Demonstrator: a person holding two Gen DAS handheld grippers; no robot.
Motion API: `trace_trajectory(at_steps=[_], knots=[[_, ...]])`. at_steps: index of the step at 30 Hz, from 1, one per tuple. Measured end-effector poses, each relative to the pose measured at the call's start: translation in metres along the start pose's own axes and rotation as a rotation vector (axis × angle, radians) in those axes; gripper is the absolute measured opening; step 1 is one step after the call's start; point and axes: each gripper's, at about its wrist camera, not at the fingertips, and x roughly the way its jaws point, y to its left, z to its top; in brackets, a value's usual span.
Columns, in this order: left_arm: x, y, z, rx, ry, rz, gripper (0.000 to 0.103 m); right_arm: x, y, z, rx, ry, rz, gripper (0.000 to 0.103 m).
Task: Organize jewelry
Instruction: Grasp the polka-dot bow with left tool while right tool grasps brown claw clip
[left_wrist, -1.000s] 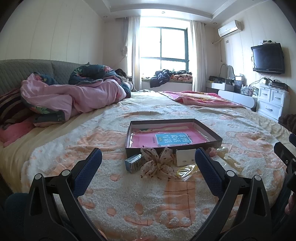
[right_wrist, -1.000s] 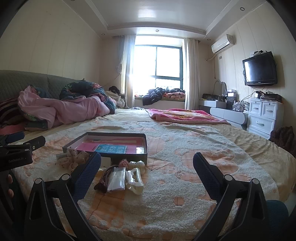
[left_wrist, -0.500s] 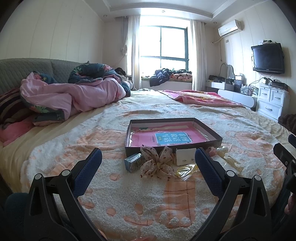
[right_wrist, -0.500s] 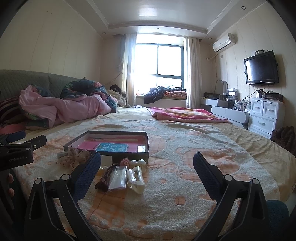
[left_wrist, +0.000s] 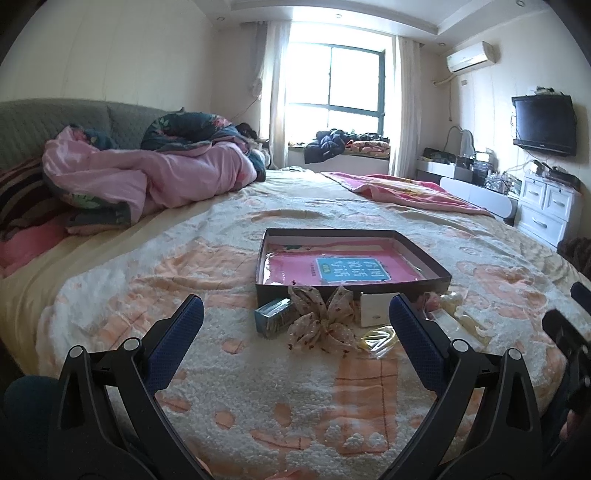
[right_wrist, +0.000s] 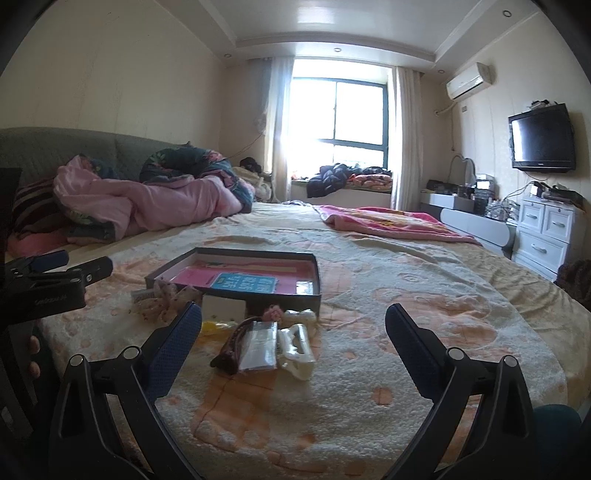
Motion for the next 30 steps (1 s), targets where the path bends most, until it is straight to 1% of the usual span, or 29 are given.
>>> trace_trajectory(at_steps=[4,12,16,19,21,23,26,27,30], knots=[[0.005,0.013,0.003,-0.045,0.021,-0.002,0.092,0.009,0.011,0.000,-0.027,0.031,0.050,0.097],[0.026,0.028,0.002,-0.065,0.109,0.036,0.092,0.028,0.028,0.002,-0.062,0.093,0.130,0.097],[0.036,0.035,-0.001,-0.074,0.157,0.013,0.092,0.042,0.034,0.001,-0.074,0.135,0.164,0.097],[0.045,0.036,-0.005,-0.074,0.195,0.010,0.092,0.054,0.036,0.000,-0.068,0.172,0.190,0.097],[0.050,0.037,-0.006,-0.079,0.219,-0.011,0.092,0.061,0.038,-0.001,-0.074,0.192,0.199,0.093],[0.055,0.037,-0.008,-0.086,0.236,-0.038,0.092,0.070,0.043,-0.003,-0.091,0.221,0.218,0.082],[0.064,0.038,-0.010,-0.096,0.268,-0.076,0.092,0.083,0.048,-0.004,-0.095,0.262,0.237,0.073],[0.068,0.038,-0.011,-0.099,0.282,-0.084,0.092,0.088,0.049,-0.005,-0.093,0.279,0.237,0.072],[0.078,0.039,-0.013,-0.109,0.313,-0.104,0.092,0.103,0.050,-0.006,-0.088,0.319,0.233,0.062]])
